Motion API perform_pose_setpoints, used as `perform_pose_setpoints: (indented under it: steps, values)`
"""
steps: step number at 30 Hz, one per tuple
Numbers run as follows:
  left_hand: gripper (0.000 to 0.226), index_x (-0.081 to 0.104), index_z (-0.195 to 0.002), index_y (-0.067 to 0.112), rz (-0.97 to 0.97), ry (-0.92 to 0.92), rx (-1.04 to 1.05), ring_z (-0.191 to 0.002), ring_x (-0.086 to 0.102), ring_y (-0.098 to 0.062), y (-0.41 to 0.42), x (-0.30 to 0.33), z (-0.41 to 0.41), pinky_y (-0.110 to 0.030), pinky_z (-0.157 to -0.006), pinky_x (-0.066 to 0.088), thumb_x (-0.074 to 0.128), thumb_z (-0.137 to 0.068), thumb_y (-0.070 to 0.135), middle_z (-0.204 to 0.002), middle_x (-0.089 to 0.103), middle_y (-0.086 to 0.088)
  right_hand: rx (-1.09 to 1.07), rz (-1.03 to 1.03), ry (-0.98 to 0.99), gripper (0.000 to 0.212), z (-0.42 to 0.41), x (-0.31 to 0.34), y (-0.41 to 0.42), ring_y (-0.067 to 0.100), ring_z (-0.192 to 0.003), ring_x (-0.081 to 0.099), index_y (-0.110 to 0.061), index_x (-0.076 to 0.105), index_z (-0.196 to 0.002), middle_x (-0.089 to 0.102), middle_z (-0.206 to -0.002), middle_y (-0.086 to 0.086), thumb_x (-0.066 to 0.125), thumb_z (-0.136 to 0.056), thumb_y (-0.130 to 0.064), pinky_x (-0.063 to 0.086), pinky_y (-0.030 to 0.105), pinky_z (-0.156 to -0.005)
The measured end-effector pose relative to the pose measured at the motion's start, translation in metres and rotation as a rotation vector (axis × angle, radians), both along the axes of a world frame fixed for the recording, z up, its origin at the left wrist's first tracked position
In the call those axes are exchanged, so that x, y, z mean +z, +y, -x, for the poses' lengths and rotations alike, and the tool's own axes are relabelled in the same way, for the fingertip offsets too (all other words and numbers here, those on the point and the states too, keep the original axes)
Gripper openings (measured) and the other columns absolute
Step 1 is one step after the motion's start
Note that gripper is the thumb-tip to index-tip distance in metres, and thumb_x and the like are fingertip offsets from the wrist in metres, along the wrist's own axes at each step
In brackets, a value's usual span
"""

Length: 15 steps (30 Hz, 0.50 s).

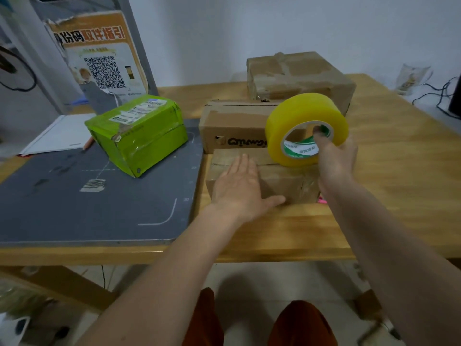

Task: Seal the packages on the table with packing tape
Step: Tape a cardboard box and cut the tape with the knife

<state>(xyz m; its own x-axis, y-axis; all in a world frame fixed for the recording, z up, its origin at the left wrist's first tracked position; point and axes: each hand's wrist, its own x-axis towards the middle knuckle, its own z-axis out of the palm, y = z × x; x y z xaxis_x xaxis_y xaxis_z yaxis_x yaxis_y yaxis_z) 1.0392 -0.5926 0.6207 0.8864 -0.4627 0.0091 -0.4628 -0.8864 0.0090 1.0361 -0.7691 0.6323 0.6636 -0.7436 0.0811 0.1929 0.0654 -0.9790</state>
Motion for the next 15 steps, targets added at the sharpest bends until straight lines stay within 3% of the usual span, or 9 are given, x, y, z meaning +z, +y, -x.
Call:
perform_pose_setpoints:
  steps: [9, 12, 15]
  values:
    - [0.115, -0.005, -0.153, -0.002, -0.062, -0.006, 0.262, -0.150, -0.006, -0.033, 0.017, 0.001, -0.004, -0.041, -0.121, -0.001, 0.031, -0.083, 0.082, -0.162, -0.009, -0.022, 0.043, -0.059, 0.008, 0.029, 0.000, 0.004, 0.000, 0.005, -0.094, 0.062, -0.032, 0.057, -0.113, 0.065, -0.098, -0.012, 0.071, -0.087, -0.031, 0.051, 0.034, -0.087]
    - [0.115, -0.002, -0.156, 0.007, 0.038, 0.011, 0.073, -0.151, -0.005, -0.024, 0.012, 0.002, -0.008, -0.036, -0.120, -0.001, 0.044, -0.080, 0.081, -0.164, -0.006, -0.011, 0.036, -0.065, 0.000, 0.036, 0.000, 0.006, 0.009, 0.007, -0.095, 0.062, -0.027, 0.056, -0.121, 0.066, -0.100, -0.010, 0.070, -0.087, -0.029, 0.050, 0.033, -0.086]
    - [0.113, 0.001, -0.157, 0.015, 0.164, 0.066, -0.063, -0.151, -0.005, -0.016, -0.002, 0.005, -0.007, -0.031, -0.119, 0.002, 0.052, -0.078, 0.078, -0.165, -0.004, -0.002, 0.061, 0.025, -0.004, 0.027, 0.000, 0.003, 0.018, 0.006, -0.086, 0.062, -0.024, 0.055, -0.111, 0.065, -0.091, -0.009, 0.068, -0.087, -0.025, 0.048, 0.031, -0.080]
